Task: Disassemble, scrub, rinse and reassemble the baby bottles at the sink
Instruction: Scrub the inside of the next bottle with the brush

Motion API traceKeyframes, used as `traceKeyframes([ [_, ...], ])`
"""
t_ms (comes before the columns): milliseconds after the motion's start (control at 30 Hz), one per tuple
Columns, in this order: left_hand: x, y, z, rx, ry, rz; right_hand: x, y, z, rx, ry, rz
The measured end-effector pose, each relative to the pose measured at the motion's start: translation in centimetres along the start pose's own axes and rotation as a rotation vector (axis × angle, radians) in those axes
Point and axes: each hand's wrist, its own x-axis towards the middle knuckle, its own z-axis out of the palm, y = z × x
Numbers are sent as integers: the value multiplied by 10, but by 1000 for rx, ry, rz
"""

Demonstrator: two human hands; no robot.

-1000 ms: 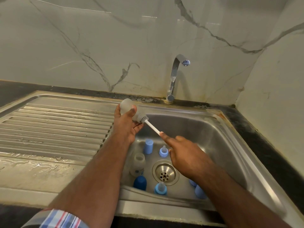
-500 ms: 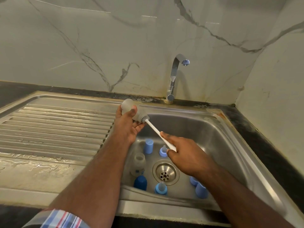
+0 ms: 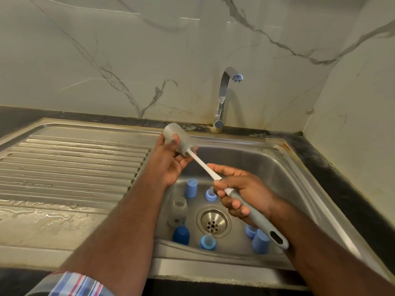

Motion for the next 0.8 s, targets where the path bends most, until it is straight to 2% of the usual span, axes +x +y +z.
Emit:
traceKeyframes([
  [67,0,0,0,-44,-23,-11,0,1,2,-29,25,-35],
  [200,-3,0,1,-35,29,-80,1,10,6,-524,208,-152],
  [400,-3,-5,2,140,191,-156,4,18,4,-889,380,-218],
  [467,0,-8,1,197,231,-174,3,18,1,-1090,408,-271],
  [567,0,-10,2,230,191,-210,6,18,0,-1351,400,-322],
  [700,3,-13,4,239,223,-160,6,20,4,-1347,336,-244],
  [800,3,-12,3,214,233,-118,5,23,10,-928,256,-148],
])
